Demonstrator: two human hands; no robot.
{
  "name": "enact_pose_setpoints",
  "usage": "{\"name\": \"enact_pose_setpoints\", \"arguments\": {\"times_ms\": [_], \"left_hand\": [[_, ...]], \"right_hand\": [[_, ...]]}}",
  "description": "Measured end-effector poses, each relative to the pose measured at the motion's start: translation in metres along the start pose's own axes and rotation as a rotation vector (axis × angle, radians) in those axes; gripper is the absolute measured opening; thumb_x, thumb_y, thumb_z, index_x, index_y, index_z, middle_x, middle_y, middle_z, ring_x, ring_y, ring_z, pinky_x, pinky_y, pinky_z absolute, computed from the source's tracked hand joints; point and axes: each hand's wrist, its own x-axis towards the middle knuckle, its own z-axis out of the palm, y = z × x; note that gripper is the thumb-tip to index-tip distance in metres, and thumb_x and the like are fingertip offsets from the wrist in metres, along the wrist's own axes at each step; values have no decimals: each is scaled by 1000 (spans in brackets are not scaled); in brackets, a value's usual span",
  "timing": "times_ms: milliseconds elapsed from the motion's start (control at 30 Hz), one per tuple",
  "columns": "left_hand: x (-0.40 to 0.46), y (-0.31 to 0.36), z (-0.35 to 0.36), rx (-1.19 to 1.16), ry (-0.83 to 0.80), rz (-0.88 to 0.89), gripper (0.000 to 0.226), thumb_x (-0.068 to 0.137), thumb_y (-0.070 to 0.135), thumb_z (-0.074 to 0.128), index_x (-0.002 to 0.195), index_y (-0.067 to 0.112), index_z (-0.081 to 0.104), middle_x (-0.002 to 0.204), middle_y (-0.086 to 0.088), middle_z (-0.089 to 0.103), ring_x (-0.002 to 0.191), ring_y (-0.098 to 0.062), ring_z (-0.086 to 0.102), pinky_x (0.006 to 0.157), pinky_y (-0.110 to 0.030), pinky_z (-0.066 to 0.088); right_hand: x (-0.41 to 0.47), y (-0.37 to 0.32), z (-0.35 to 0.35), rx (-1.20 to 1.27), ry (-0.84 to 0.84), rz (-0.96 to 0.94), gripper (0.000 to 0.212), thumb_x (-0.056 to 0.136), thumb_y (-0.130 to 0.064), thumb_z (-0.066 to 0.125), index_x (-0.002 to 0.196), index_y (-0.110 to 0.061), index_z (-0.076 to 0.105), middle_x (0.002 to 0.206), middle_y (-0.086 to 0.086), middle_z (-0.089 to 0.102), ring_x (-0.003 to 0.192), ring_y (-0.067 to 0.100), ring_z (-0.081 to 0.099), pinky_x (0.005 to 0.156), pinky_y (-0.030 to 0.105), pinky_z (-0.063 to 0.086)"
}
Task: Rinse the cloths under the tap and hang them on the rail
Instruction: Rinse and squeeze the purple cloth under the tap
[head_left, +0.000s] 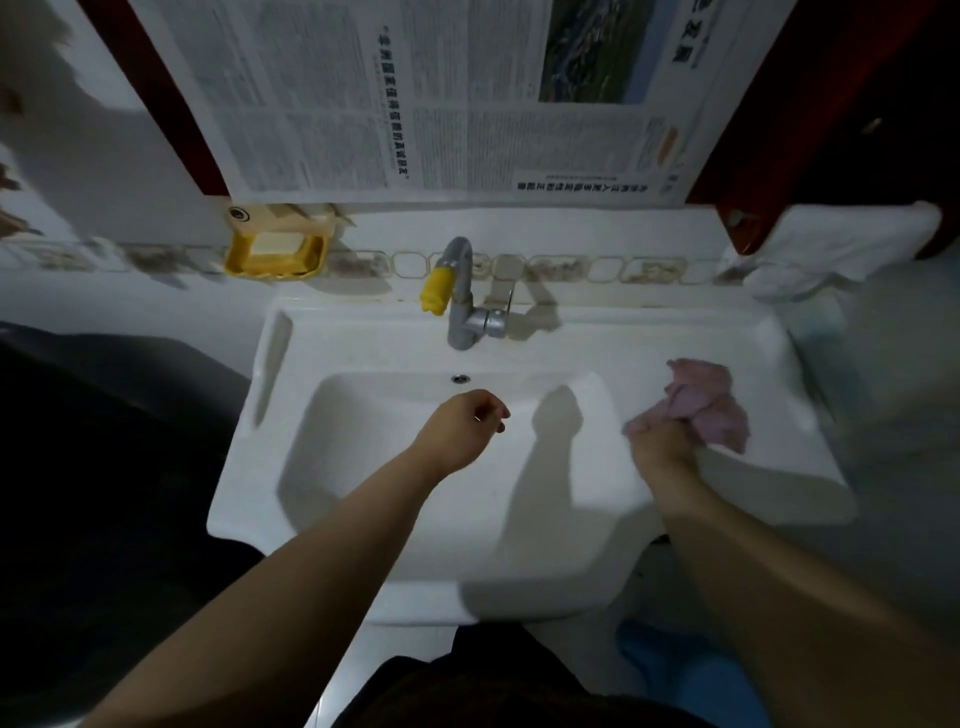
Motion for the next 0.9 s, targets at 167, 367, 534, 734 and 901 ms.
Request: {"name": "enact_pose_setpoints", "arguments": {"times_ms": [167,367,534,734,901], "left_hand": [[-2,-19,-2,71,-58,25,36,95,29,56,130,24,50,122,5,58,106,-16,58,85,-24,43],[-16,-19,-30,-551,-219,-38,47,99,46,39,128,13,55,119,-9,66,107,-21,64,91,-28,51],[-12,-26,-40,-791,-85,-250,71,84,67,53,109,0,62,89,-30,64,65,-33,61,62,-39,51],[9,-32,-53,-994,140,-220,45,105,33,28,125,1,54,108,-20,68,101,-29,64,91,-37,52],[19,-26,-53,-1274,19,-242,54,105,34,25,96,13,74,93,-14,73,85,-25,71,77,-35,58]], "right_hand": [[-75,-66,14,88,-124,-337,31,91,-30,44,81,-11,66,67,0,66,71,16,63,63,18,48],[-119,-120,20,193,-502,-551,5,94,-21,52,92,-18,55,83,-7,60,77,6,57,65,20,43],[-96,-158,46,109,-467,-538,26,93,-42,52,86,-18,56,83,-2,61,84,18,58,69,27,39],[-8,-222,60,182,-193,-275,79,87,-65,42,147,-20,16,127,11,55,111,36,58,93,45,47],[44,-230,70,-54,-206,-313,59,88,-61,33,128,-18,44,112,19,64,94,39,64,84,51,54]]}}
